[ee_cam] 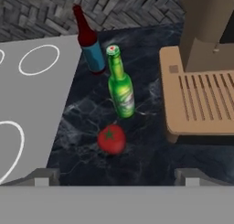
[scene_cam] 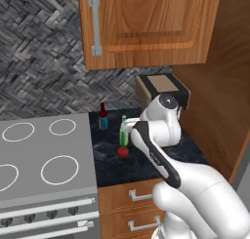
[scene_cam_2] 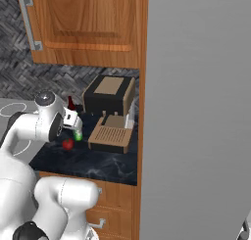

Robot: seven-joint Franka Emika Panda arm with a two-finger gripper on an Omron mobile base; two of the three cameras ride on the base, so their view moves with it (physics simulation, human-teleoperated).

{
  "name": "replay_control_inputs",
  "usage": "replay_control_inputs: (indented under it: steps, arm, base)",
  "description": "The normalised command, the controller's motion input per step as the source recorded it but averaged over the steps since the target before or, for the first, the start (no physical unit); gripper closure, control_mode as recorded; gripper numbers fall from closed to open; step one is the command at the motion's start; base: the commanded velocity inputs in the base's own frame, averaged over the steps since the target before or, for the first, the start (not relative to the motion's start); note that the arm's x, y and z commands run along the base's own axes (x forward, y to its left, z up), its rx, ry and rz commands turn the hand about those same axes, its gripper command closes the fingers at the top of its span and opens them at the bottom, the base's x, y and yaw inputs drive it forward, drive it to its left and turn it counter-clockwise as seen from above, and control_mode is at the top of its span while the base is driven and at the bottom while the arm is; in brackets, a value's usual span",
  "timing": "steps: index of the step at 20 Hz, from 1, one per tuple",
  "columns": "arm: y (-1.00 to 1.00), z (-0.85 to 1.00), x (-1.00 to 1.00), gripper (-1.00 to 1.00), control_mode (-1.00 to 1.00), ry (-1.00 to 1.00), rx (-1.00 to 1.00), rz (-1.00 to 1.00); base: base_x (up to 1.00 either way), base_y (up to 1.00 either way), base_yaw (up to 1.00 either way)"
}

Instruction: Place the beers on the top shelf of the fridge to keep them out of children's reach, and place the tomato on lower shelves for easy access.

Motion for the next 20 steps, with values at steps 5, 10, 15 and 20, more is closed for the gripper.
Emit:
replay_control_inputs:
  steps: [5, 10, 15, 20]
  arm:
    - [0.00, -0.13, 0.37, -1.00, -1.00, 0.00, 0.00, 0.00]
    - [0.08, -0.18, 0.31, -1.00, -1.00, 0.00, 0.00, 0.00]
    - [0.12, -0.20, 0.29, -1.00, -1.00, 0.00, 0.00, 0.00]
    - [0.07, -0.17, 0.30, -1.00, -1.00, 0.00, 0.00, 0.00]
  base:
    - [0.00, 0.00, 0.00]
    - [0.00, 0.00, 0.00]
    - [0.00, 0.00, 0.00]
    - [0.00, 0.00, 0.00]
